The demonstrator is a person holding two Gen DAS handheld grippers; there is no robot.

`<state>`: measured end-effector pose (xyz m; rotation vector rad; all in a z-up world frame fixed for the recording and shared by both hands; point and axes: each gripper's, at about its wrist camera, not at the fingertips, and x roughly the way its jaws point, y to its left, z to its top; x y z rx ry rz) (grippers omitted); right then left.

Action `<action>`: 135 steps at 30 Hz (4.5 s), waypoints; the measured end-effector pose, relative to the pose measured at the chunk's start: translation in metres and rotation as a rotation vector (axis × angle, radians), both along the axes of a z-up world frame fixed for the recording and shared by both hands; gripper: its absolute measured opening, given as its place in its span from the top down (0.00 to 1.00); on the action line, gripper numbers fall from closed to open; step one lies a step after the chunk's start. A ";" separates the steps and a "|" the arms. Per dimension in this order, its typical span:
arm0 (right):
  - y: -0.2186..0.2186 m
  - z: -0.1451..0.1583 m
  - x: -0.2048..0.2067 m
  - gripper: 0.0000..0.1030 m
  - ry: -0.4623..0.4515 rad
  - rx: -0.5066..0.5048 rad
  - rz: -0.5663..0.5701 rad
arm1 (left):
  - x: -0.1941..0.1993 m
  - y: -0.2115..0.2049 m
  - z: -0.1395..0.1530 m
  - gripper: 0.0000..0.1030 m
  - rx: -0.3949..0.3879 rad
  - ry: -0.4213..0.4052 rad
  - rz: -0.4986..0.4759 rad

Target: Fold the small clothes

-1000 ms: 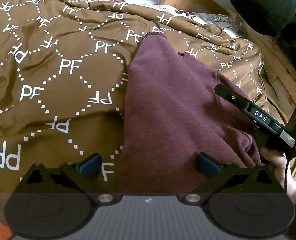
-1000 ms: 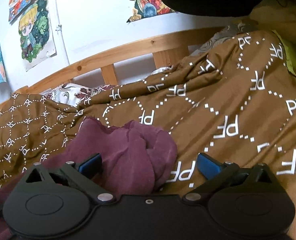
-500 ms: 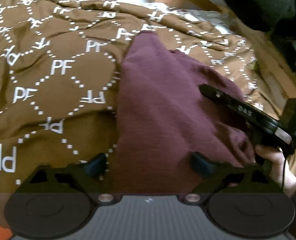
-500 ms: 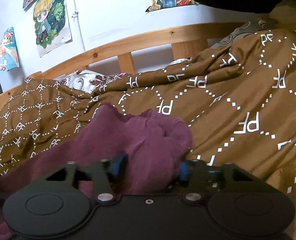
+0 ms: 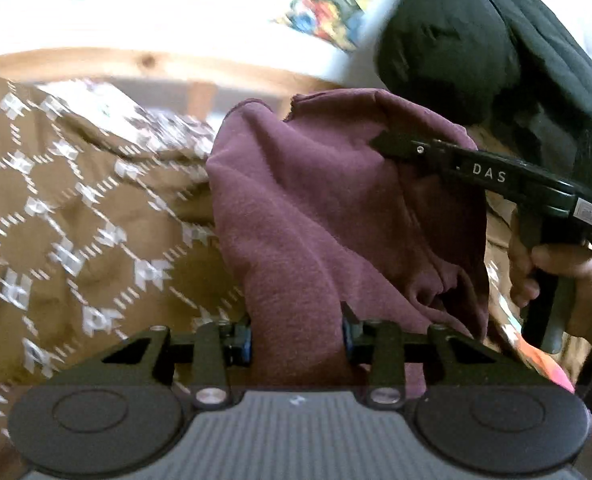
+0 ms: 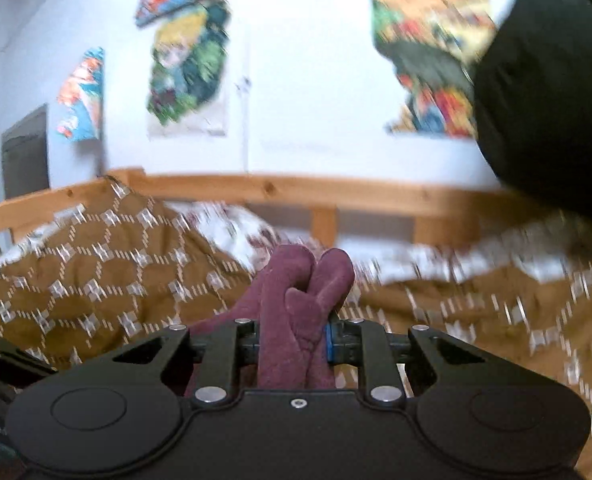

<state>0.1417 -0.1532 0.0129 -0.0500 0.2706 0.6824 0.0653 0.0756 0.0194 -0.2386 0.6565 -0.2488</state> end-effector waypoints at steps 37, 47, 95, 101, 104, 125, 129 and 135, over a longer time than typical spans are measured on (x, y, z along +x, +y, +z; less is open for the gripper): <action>0.051 -0.060 0.112 0.23 0.112 -0.134 -0.242 | 0.048 0.043 -0.017 0.02 0.126 0.050 0.310; 0.009 -0.009 0.017 0.01 0.018 0.010 -0.249 | 0.006 0.022 0.033 0.01 0.158 -0.054 0.335; -0.042 -0.038 -0.155 0.01 0.069 0.089 -0.272 | -0.099 0.009 0.009 0.01 0.279 -0.069 0.272; -0.041 -0.037 -0.156 0.01 0.068 0.087 -0.274 | -0.100 0.008 0.011 0.01 0.281 -0.075 0.272; -0.042 -0.037 -0.156 0.01 0.068 0.087 -0.274 | -0.099 0.007 0.011 0.01 0.282 -0.075 0.272; -0.044 -0.037 -0.156 0.01 0.071 0.087 -0.284 | -0.100 0.006 0.011 0.01 0.284 -0.070 0.267; -0.045 -0.037 -0.156 0.01 0.070 0.086 -0.284 | -0.100 0.006 0.010 0.01 0.287 -0.069 0.266; -0.045 -0.037 -0.156 0.01 0.071 0.086 -0.283 | -0.100 0.006 0.010 0.01 0.288 -0.064 0.264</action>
